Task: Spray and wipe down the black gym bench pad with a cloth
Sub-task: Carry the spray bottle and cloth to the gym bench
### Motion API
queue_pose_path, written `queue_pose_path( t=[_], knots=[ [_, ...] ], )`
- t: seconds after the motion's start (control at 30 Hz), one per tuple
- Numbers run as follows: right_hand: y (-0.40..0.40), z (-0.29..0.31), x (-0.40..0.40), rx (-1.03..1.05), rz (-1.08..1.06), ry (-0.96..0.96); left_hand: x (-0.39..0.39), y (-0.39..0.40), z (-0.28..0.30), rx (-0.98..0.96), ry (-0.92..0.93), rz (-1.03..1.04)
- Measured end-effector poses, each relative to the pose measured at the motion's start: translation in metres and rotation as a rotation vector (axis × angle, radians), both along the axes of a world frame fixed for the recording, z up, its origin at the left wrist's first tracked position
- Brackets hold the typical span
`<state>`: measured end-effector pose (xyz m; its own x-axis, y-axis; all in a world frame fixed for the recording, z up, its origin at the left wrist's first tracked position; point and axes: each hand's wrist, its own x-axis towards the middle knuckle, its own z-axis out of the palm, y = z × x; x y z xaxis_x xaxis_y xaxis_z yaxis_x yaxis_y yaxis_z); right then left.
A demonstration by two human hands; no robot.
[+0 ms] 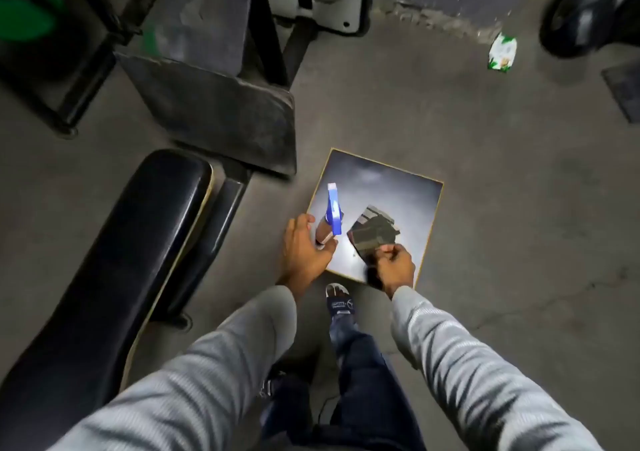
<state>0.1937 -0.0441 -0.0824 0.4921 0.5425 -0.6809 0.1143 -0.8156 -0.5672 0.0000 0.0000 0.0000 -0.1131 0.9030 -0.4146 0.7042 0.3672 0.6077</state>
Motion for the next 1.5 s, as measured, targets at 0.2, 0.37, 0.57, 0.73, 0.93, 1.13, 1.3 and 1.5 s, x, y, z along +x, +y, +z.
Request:
queue_pose_path(
  t=[0.2,0.37,0.57,0.73,0.93,1.13,1.3,1.5],
  knots=[
    [0.035,-0.021,0.016,-0.124,0.137,-0.271,0.004,0.019,-0.034,-0.008,0.052,-0.03],
    [0.056,-0.041,0.016,-0.228,0.0,-0.194,0.001,0.026,-0.054,0.006,0.144,-0.105],
    [0.066,-0.05,0.019,-0.235,-0.092,-0.121,0.011,0.029,-0.029,0.037,0.117,-0.145],
    [0.062,-0.043,0.012,-0.138,-0.135,-0.023,0.01,0.028,-0.01,0.097,0.022,-0.091],
    [0.045,-0.007,-0.024,-0.119,-0.248,0.331,-0.022,0.003,0.015,-0.007,-0.022,0.031],
    [0.026,0.043,-0.085,-0.14,-0.086,0.452,-0.088,-0.046,0.038,-0.038,0.121,0.14],
    [0.009,0.075,-0.148,-0.14,0.093,0.488,-0.159,-0.097,0.066,-0.012,0.056,0.347],
    [-0.015,0.097,-0.25,-0.11,0.304,0.473,-0.256,-0.17,0.096,0.06,0.045,0.571]
  ],
)
